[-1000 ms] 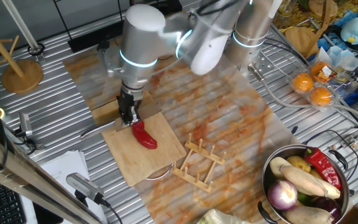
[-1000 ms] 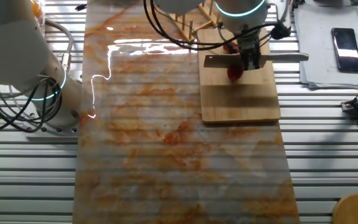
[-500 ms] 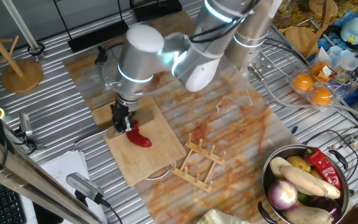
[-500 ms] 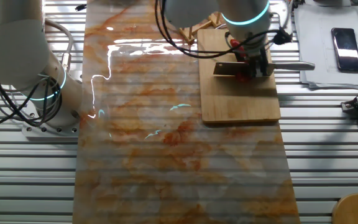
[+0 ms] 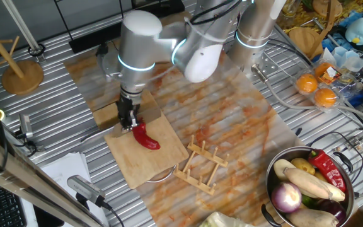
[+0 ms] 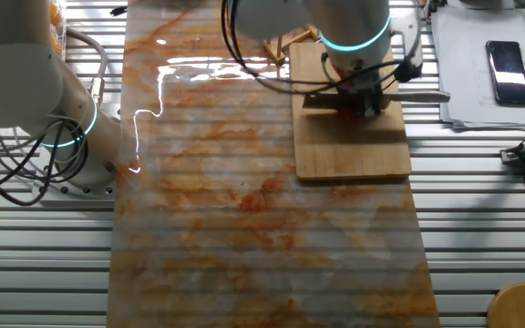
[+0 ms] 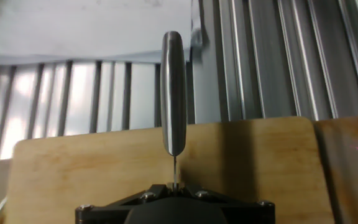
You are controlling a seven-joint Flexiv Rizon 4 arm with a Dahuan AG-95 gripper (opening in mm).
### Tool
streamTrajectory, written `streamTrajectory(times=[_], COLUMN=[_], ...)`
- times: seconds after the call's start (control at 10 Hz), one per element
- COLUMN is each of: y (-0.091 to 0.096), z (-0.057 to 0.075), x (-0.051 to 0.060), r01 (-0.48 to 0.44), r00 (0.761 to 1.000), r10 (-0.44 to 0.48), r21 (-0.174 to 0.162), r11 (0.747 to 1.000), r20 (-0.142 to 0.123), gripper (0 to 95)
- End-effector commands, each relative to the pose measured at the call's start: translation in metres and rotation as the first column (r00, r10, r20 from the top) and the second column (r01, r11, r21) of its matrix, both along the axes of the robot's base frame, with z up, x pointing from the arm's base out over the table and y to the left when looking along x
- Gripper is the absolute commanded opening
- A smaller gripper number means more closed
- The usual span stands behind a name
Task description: Chop the chili peppers
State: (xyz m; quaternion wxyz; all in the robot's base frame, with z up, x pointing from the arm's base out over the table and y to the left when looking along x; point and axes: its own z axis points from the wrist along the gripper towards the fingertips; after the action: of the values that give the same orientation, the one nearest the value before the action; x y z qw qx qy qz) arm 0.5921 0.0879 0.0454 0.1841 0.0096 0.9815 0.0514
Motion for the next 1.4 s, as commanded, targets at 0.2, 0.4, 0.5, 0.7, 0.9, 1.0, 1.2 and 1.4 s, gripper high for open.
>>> streamTrajectory(times=[0.2,0.4,0.5,0.7,0.9,1.0,1.2,1.4], y=[-0.017,-0.018,-0.019,-0.019,-0.019,-0.019,-0.019,-0.02], z=[0.015,0.02,0.018,0.017,0.016,0.015,0.011,0.01], x=[-0.033,-0.036,-0.037,-0.037,-0.036,-0.036,-0.036,-0.038], r01=[-0.076,-0.086,-0.087,-0.093,-0.089,-0.084,-0.075,-0.063], r00=[0.994,0.986,0.986,0.987,0.987,0.988,0.989,0.989], r10=[0.071,0.076,0.078,0.083,0.08,0.076,0.068,0.057], r21=[-0.046,-0.061,-0.061,-0.065,-0.062,-0.06,-0.047,-0.04], r11=[0.996,0.994,0.994,0.994,0.994,0.995,0.996,0.997], r20=[-0.088,-0.147,-0.147,-0.139,-0.138,-0.136,-0.135,-0.137], gripper=[0.0,0.0,0.0,0.0,0.0,0.0,0.0,0.0])
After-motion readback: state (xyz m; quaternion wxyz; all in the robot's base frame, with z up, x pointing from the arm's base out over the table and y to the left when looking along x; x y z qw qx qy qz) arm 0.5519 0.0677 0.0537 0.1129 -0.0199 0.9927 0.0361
